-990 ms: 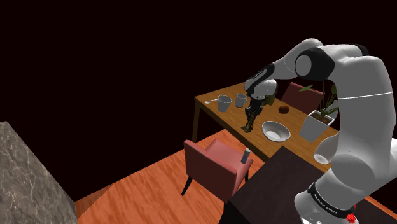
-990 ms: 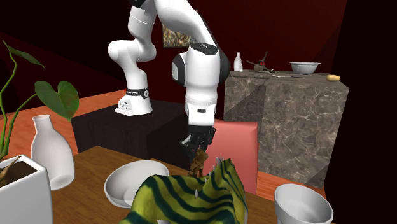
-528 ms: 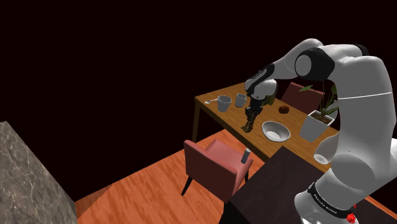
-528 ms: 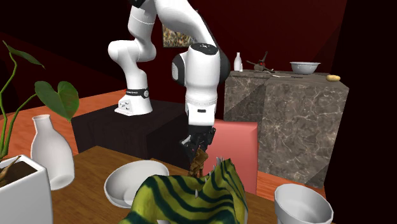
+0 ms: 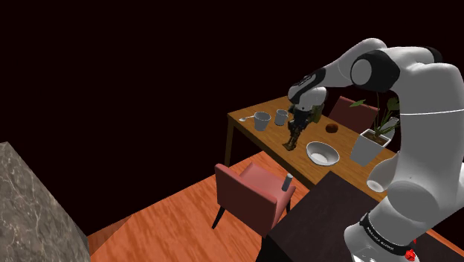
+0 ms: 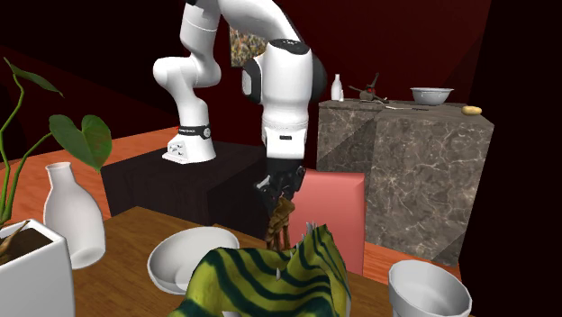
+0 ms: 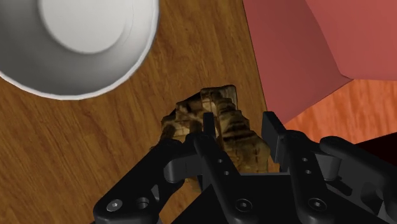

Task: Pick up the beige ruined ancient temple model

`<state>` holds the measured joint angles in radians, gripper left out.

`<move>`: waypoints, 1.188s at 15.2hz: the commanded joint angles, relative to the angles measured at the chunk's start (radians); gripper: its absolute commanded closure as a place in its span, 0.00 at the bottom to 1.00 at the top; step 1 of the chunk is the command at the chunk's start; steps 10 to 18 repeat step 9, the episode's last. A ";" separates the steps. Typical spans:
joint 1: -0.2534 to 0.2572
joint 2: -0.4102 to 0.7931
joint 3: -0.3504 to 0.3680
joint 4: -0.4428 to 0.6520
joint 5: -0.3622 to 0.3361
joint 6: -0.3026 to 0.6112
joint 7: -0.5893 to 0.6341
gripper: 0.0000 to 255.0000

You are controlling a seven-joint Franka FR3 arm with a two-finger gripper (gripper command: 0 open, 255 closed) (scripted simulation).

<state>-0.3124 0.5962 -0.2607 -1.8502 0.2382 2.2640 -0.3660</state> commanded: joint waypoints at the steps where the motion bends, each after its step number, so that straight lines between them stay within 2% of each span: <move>1: 0.005 -0.024 -0.005 -0.006 -0.007 -0.017 0.005 1.00; 7: 0.014 -0.080 -0.018 -0.005 -0.027 -0.073 0.018 1.00; 18: 0.014 -0.081 -0.018 -0.005 -0.027 -0.074 0.019 1.00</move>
